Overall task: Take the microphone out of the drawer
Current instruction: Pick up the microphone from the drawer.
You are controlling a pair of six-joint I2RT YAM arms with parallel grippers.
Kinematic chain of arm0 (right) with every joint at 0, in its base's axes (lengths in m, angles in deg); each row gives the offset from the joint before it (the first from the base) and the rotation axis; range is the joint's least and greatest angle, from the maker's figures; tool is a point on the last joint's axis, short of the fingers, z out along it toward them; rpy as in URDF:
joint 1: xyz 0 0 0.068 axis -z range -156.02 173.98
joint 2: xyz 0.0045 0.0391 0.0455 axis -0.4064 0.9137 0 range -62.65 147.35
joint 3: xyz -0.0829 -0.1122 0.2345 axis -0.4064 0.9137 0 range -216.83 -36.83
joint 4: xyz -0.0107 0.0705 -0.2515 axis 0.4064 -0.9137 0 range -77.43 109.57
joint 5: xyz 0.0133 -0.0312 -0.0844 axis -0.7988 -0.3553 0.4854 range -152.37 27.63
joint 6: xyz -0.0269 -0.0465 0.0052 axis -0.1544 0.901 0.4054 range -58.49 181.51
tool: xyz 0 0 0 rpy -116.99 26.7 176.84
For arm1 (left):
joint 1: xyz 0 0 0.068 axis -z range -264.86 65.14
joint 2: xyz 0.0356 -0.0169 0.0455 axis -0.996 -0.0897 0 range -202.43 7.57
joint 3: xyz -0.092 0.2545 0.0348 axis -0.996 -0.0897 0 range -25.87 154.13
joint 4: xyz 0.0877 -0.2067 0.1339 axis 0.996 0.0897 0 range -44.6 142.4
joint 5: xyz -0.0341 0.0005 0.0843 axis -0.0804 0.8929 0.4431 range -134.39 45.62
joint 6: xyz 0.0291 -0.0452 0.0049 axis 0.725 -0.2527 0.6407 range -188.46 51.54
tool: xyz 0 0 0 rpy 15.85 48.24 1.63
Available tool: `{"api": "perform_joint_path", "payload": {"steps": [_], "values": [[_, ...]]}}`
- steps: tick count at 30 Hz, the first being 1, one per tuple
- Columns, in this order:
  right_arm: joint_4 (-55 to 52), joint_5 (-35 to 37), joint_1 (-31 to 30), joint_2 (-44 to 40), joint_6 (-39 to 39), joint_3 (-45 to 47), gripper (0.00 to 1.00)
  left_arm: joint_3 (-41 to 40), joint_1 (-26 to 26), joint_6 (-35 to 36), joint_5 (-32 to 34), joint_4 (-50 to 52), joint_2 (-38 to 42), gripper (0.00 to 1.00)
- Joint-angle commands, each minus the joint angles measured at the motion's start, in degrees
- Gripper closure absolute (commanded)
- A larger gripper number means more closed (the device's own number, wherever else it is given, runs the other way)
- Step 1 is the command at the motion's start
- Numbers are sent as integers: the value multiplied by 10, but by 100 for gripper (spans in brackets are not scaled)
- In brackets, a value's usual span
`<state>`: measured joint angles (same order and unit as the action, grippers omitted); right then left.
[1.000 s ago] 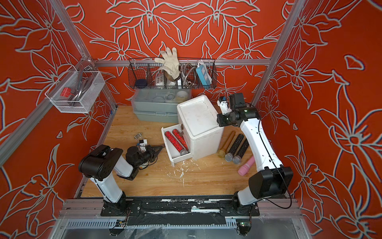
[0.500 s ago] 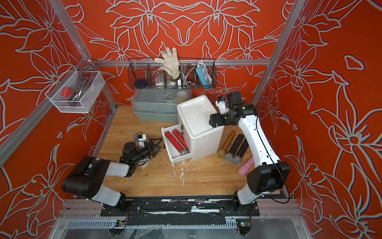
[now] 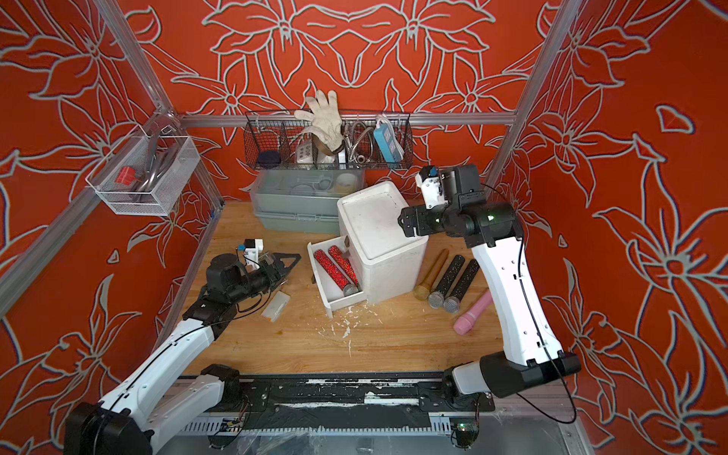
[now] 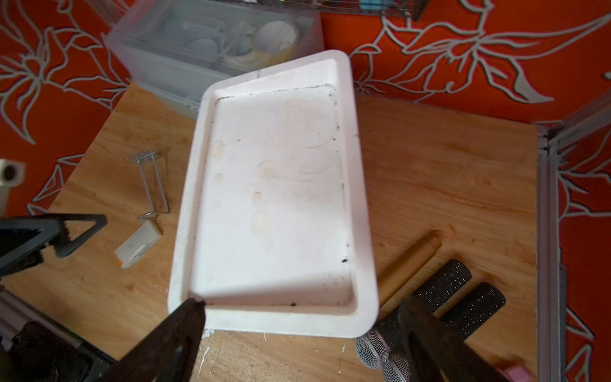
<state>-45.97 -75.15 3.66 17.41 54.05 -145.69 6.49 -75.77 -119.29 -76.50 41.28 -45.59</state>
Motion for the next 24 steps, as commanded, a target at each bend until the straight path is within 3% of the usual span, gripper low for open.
{"api": "perform_joint_path", "payload": {"steps": [1,5,9,20,24], "values": [[-2,21,-77,-11,-41,11,13,-5,-3,-1,-33,48,-2,0],[34,62,-190,11,-63,23,33,-3,-31,-14,-71,60,-12,0],[56,89,-262,71,-63,8,45,-10,-74,-20,-103,75,-13,0],[97,60,-297,260,-47,-8,54,-73,-186,-64,-116,98,-11,0],[87,56,-298,331,-32,-35,56,-77,-203,-68,-118,92,-13,0]]}}
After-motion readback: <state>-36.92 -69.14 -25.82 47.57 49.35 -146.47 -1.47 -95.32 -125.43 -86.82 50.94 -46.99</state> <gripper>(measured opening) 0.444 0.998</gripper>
